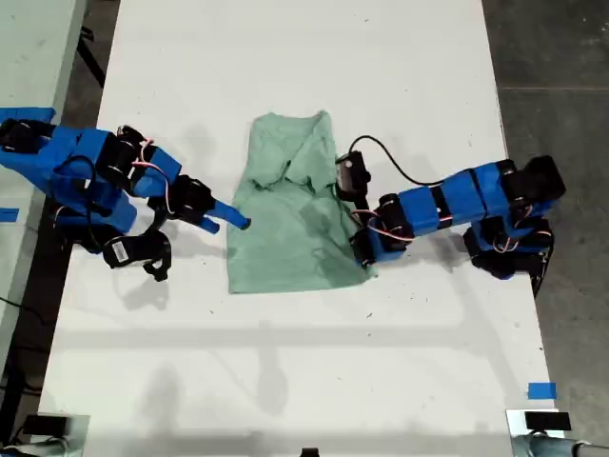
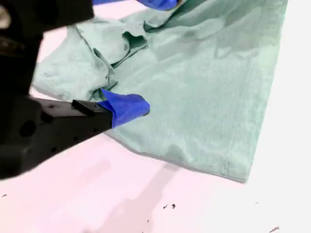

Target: Fold tshirt

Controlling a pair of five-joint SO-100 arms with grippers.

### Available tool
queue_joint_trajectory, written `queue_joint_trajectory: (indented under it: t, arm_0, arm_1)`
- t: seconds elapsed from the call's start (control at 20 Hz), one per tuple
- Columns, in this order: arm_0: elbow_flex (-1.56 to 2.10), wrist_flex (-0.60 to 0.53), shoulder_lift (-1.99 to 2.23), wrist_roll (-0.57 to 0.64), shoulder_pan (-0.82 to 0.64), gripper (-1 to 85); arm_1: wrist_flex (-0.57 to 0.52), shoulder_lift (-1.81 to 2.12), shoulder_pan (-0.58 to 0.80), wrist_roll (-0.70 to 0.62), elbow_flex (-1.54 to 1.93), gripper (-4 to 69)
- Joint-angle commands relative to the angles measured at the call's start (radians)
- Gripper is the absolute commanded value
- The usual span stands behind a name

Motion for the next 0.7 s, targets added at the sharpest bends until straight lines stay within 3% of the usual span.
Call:
queue_joint_trajectory:
  t: [0.0,0.2,0.35,0.4,0.45,0.5,0.65]
  arm_0:
    - [-0.021,-0.011,0.003,-0.012,0.006,30.1]
    - [-0.021,-0.012,-0.002,-0.018,0.011,30.1]
    - [-0.021,-0.017,-0.009,-0.023,0.014,30.1]
    - [-0.021,-0.021,-0.014,-0.023,0.015,30.2]
    - [-0.021,-0.025,-0.02,-0.023,0.015,30.2]
    - [-0.023,-0.026,-0.023,-0.025,0.015,30.2]
    - [-0.023,-0.028,-0.029,-0.025,0.015,30.2]
  arm_1:
    - [0.025,-0.048,-0.014,-0.049,-0.252,-1.9]
    - [-0.005,-0.267,-0.035,-0.067,-0.575,-1.9]
    - [-0.106,-0.387,-0.032,-0.041,-0.611,-1.9]
    - [-0.127,-0.422,-0.029,-0.034,-0.62,4.9]
    - [-0.14,-0.448,-0.028,-0.037,-0.637,23.1]
    - [-0.153,-0.456,-0.031,-0.046,-0.65,31.8]
    - [-0.161,-0.44,-0.023,-0.069,-0.681,28.5]
